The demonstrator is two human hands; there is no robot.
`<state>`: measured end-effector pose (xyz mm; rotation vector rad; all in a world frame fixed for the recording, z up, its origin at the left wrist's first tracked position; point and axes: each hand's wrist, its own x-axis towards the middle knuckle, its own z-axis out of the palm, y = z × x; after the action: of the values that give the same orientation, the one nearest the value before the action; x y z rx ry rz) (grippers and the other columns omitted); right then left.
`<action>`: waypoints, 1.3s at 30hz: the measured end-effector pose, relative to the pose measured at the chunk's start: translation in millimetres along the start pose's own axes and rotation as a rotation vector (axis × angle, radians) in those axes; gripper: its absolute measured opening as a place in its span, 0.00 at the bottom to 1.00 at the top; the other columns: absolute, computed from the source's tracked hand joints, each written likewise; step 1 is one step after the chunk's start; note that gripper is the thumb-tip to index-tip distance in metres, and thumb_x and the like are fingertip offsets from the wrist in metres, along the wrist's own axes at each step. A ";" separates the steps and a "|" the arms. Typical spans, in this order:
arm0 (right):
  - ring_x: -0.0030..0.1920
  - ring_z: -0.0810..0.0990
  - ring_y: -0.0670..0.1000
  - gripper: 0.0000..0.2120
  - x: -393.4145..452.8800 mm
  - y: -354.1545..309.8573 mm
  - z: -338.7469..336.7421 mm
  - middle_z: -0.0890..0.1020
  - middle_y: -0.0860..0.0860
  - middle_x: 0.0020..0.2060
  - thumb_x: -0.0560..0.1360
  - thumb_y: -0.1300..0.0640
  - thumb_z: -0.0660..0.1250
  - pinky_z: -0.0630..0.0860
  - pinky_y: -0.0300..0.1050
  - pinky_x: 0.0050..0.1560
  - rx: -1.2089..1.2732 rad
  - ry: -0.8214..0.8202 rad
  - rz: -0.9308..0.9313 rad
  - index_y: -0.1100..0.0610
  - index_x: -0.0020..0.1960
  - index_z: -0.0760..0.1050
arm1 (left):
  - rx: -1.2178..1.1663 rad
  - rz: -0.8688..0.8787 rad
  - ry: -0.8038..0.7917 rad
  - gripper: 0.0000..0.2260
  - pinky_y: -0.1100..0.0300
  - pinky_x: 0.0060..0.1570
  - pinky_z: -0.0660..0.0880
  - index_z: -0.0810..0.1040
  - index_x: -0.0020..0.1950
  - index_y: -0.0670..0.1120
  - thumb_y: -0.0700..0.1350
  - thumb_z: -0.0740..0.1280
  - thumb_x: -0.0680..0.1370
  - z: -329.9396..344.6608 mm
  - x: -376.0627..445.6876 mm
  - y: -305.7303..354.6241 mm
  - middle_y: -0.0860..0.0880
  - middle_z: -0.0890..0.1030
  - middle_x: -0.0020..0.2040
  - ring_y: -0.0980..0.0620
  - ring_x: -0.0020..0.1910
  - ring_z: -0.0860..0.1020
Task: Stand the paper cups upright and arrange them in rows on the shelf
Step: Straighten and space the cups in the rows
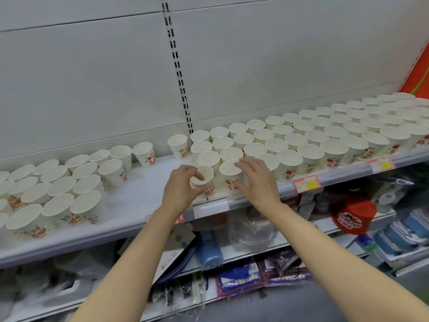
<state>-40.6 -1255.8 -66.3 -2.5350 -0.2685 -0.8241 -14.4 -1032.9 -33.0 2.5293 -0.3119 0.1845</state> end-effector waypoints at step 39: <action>0.42 0.77 0.57 0.05 85.7 -82.4 71.5 0.82 0.50 0.38 0.67 0.58 0.75 0.70 0.48 0.44 -0.036 -0.017 -0.355 0.55 0.42 0.81 | 0.414 -0.173 0.237 0.08 0.55 0.45 0.71 0.83 0.54 0.53 0.49 0.70 0.76 -110.0 1.1 -122.8 0.51 0.81 0.52 0.47 0.55 0.74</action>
<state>38.2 -1145.6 -36.4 -2.5658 -0.7315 -0.9420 11.8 -872.1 -7.5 2.8831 0.0463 0.5218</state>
